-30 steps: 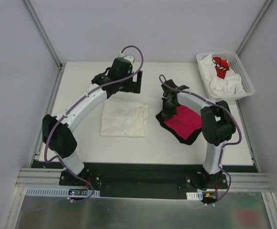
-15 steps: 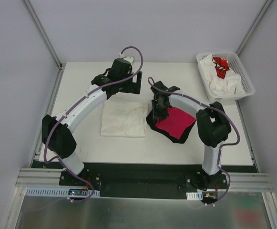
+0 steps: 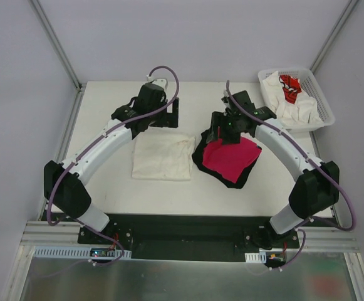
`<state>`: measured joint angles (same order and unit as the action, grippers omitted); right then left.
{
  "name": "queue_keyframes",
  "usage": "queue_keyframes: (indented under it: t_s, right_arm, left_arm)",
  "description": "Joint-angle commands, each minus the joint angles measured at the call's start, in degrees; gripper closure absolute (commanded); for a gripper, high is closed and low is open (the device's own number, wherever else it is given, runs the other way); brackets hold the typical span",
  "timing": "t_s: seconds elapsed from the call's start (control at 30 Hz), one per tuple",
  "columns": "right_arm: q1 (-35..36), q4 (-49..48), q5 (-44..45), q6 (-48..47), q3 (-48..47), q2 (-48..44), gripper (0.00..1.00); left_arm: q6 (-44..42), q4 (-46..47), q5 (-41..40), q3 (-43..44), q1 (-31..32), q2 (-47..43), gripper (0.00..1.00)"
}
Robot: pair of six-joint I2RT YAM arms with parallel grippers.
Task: Fold and stack the t-shirts
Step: Put the neatly folded tshirt into the corner of the board with both arms
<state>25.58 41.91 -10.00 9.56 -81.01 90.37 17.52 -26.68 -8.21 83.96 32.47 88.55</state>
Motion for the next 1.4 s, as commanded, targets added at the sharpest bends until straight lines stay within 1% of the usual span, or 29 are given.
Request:
queue_keyframes:
  t_s: [0.0,0.07,0.1,0.13,0.27,0.33,0.37,0.43,0.5,0.6,0.63,0.8,0.9,1.0,1.07,1.1,1.17,1.3,1.37]
  right_arm:
    - [4.6,-4.2,-7.8,0.6,3.2,-0.5,0.34]
    - [6.8,-7.0,-9.5,1.9,5.1,-0.5,0.36]
    - [7.5,-7.7,-9.7,2.5,6.8,-0.7,0.36]
    - [8.2,-8.3,-9.6,2.7,7.8,-0.8,0.36]
    - [8.9,-13.3,-9.7,3.1,11.7,-0.7,0.36]
    - [8.8,-14.4,-9.5,2.4,12.4,1.3,0.36]
    - [9.0,-15.1,-9.7,2.1,12.8,1.8,0.36]
    - [9.0,-17.9,-10.3,2.0,13.7,3.5,0.36]
    - [8.9,-19.3,-10.4,1.8,14.4,5.1,0.36]
    - [9.1,-20.8,-12.6,1.5,13.4,9.0,0.36]
    - [9.2,-21.8,-13.0,1.5,13.3,10.2,0.37]
    - [9.4,-24.7,-14.9,1.5,12.7,15.4,0.37]
    - [9.2,-26.2,-15.1,1.3,12.4,16.9,0.37]
    - [9.2,-26.2,-15.1,0.5,12.1,17.7,0.38]
    - [9.2,-26.2,-15.3,0.4,11.3,18.8,0.37]
    - [9.2,-26.2,-16.0,0.5,11.0,19.2,0.38]
    - [9.3,-26.8,-17.0,1.0,10.0,20.2,0.38]
    - [9.4,-27.1,-17.9,1.9,7.9,21.8,0.38]
    - [9.5,-27.0,-17.9,2.0,7.6,22.0,0.38]
  left_arm:
    - [4.6,1.5,-1.8,-2.2,-3.5,-3.2,0.01]
    - [8.6,3.0,1.2,-5.3,-5.8,-5.7,0.01]
    - [9.9,4.3,2.6,-6.9,-8.4,-6.6,0.01]
    - [12.3,5.3,4.7,-10.2,-9.5,-8.8,0.01]
    - [15.8,8.8,5.6,-16.4,-13.4,-13.0,0.01]
    - [18.0,12.3,8.1,-20.5,-16.1,-14.8,0.01]
    - [18.9,14.0,13.2,-22.2,-17.1,-15.2,0.01]
    - [21.6,18.2,16.5,-26.2,-18.7,-15.9,0.01]
    - [22.2,20.0,20.2,-27.8,-20.0,-15.4,0.01]
    - [22.6,22.4,23.7,-29.9,-20.3,-14.3,0.01]
    - [23.3,25.4,24.5,-31.7,-20.3,-14.1,0.01]
    - [26.9,33.3,29.7,-38.3,-23.1,-13.5,0.01]
    - [27.9,35.3,29.9,-41.2,-23.7,-13.5,0.01]
    - [28.7,35.5,27.9,-43.4,-23.9,-15.0,0.01]
    - [29.2,35.5,24.5,-45.2,-24.2,-18.1,0.01]
    - [29.1,35.4,23.2,-46.5,-24.3,-20.9,0.01]
    - [28.4,34.9,20.4,-47.0,-24.3,-23.7,0.01]
    - [26.7,29.4,17.4,-46.3,-24.4,-29.3,0.01]
    - [25.9,26.9,16.6,-45.7,-24.4,-30.4,0.01]
